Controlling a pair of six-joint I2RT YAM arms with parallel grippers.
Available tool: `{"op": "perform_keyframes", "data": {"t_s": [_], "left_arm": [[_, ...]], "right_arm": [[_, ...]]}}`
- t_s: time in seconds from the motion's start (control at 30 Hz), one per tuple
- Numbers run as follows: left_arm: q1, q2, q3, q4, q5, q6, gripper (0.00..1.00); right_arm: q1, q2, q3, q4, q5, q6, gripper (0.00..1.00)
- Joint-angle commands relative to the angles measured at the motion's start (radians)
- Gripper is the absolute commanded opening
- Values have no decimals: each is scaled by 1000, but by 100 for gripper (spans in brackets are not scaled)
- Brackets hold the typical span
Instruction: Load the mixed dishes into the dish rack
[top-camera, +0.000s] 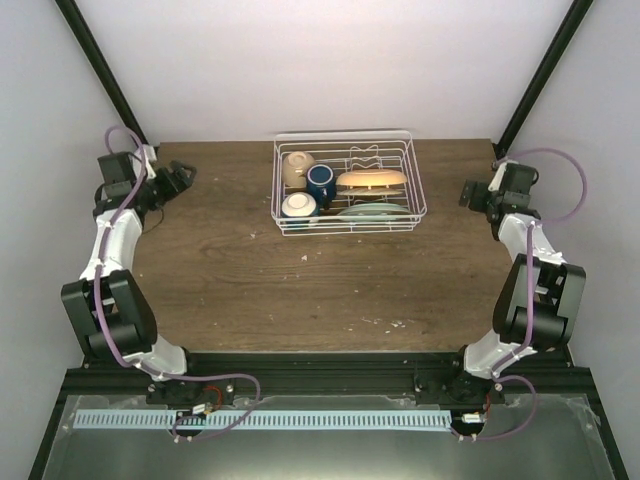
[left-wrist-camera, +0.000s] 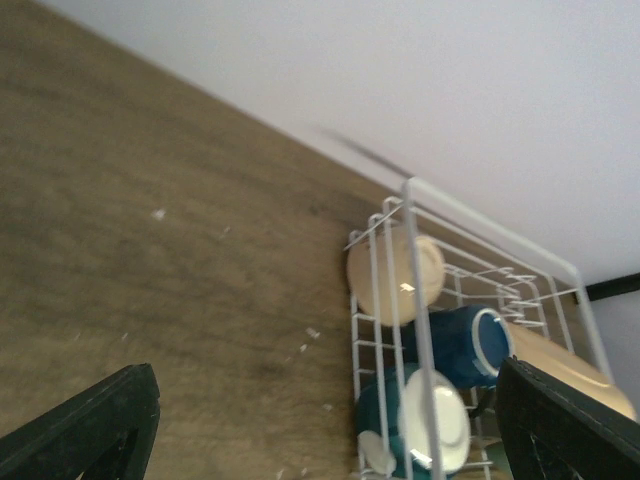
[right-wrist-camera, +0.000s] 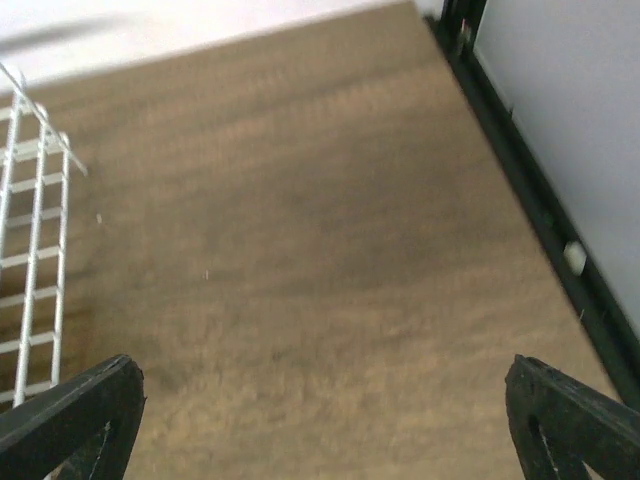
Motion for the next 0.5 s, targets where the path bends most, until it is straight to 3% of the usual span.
{"op": "perform_keyframes", "data": {"t_s": [0.0, 0.47], "left_arm": [[-11, -71, -95, 61, -89, 11, 93], [-29, -118, -158, 66, -137, 34, 93]], "right_arm": [[1, -53, -72, 61, -25, 64, 100], [3, -70, -124, 58, -34, 50, 100]]}}
